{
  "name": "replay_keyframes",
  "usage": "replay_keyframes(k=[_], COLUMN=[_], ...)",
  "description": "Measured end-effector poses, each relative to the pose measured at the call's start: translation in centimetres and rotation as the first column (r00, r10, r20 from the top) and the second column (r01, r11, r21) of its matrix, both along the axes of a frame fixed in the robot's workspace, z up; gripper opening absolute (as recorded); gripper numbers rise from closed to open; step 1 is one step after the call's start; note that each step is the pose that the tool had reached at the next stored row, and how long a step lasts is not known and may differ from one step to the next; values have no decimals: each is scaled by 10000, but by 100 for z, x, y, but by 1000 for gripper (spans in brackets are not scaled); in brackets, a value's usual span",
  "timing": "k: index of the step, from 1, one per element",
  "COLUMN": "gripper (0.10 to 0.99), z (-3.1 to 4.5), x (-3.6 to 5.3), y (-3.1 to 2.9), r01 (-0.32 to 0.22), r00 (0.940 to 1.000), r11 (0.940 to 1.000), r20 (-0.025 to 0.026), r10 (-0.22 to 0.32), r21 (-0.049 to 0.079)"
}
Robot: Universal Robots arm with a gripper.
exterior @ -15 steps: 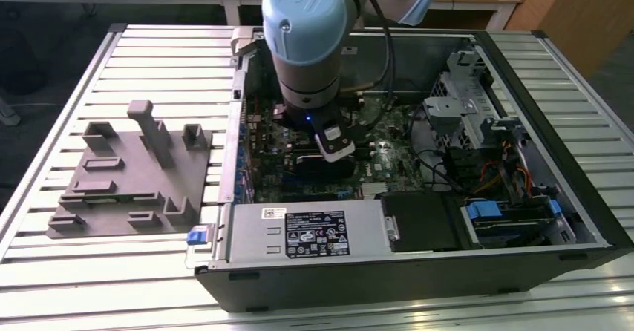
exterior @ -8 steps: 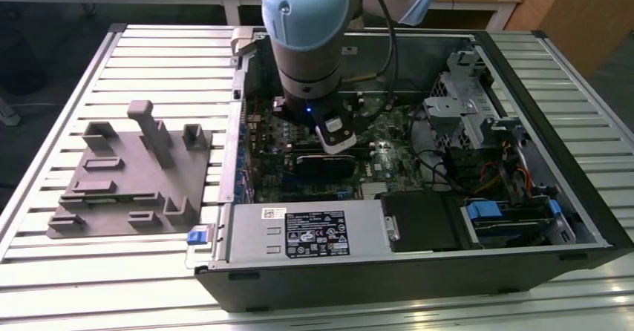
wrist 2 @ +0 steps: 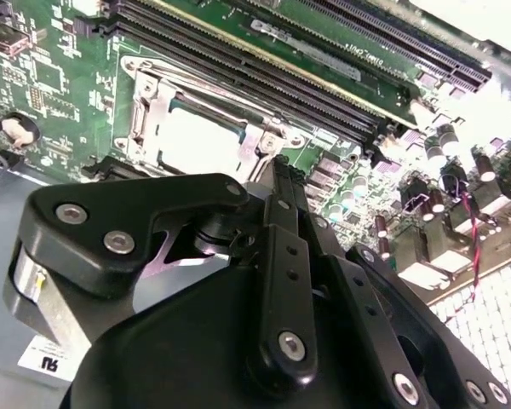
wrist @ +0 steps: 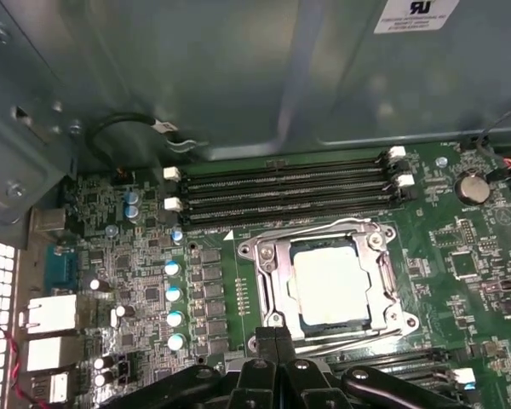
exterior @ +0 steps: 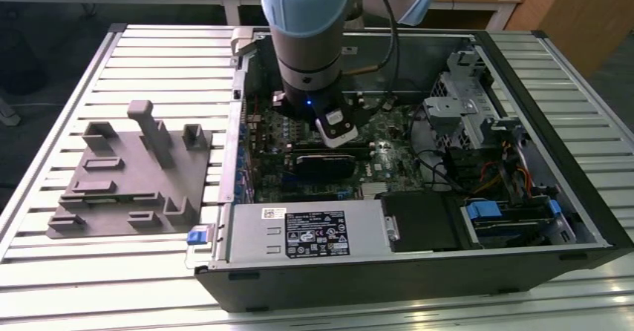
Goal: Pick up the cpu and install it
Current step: 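Install the second cpu locking lever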
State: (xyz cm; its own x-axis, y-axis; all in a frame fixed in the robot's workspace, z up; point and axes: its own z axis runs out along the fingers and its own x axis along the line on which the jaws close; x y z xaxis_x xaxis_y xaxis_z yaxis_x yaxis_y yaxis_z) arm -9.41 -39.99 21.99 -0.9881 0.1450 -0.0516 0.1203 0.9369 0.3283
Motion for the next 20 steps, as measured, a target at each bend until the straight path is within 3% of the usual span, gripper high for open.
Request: replay_keyframes(k=[5,11,17,20], gripper=[106,106,106,106], z=[0,-1,-6,-9], x=[11,113,196,242], y=[104,138,172,191], r01=[0,25,26,25], r00=[10000,10000,10000,10000], r11=[9994,9978,9923,9895], r20=[1,1,1,-5], r10=[0,-25,-26,-26], r21=[-357,-656,-1238,-1445])
